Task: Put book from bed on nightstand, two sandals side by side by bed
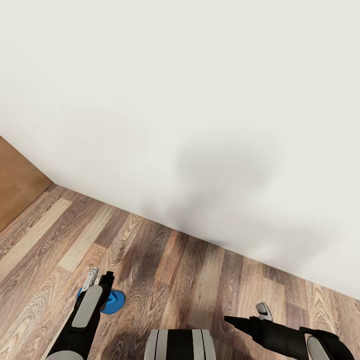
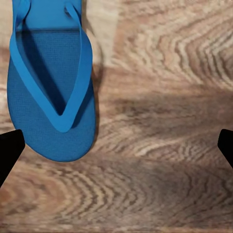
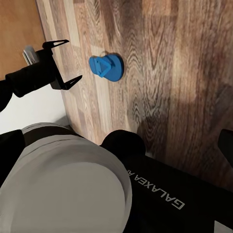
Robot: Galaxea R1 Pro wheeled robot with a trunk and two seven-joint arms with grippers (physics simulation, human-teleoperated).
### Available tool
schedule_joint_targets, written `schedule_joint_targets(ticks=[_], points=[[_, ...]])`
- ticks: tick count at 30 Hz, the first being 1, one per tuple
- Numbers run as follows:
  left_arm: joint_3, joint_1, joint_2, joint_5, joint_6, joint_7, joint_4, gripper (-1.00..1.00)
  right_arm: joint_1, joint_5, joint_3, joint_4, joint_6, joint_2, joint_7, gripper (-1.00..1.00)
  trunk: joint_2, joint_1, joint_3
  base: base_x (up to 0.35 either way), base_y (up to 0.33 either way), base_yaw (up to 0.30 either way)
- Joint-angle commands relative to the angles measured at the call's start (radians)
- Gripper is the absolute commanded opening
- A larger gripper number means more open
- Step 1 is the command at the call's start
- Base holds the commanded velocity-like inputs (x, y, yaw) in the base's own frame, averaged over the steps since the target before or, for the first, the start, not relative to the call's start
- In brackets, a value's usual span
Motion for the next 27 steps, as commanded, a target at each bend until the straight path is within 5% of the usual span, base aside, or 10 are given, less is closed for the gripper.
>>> schedule_joint_targets(ticks=[1, 8, 11, 27], points=[[0.004, 0.0, -0.001, 0.002, 0.005, 0.004, -0.002, 1.0, 0.0, 0.001, -0.001, 0.0, 0.004, 0.0, 0.004, 1.0, 0.0, 0.0, -0.001, 0.0, 0.0, 0.0], [0.003, 0.0, -0.003, 0.001, -0.031, 0.009, -0.006, 1.0, 0.0, 0.001, -0.001, -0.001, 0.004, 0.0, 0.004, 1.0, 0.0, 0.0, -0.001, 0.0, 0.0, 0.0], [0.003, -0.001, -0.004, 0.001, -0.088, 0.028, -0.036, 1.0, 0.0, 0.001, -0.001, -0.001, 0.004, 0.0, 0.004, 1.0, 0.0, 0.0, -0.001, 0.0, 0.0, 0.0], [0.002, -0.025, -0.006, 0.003, -0.15, 0.142, -0.059, 1.0, 0.0, 0.001, -0.002, -0.002, 0.004, -0.001, 0.004, 1.0, 0.0, 0.0, -0.001, 0.0, 0.0, 0.0]])
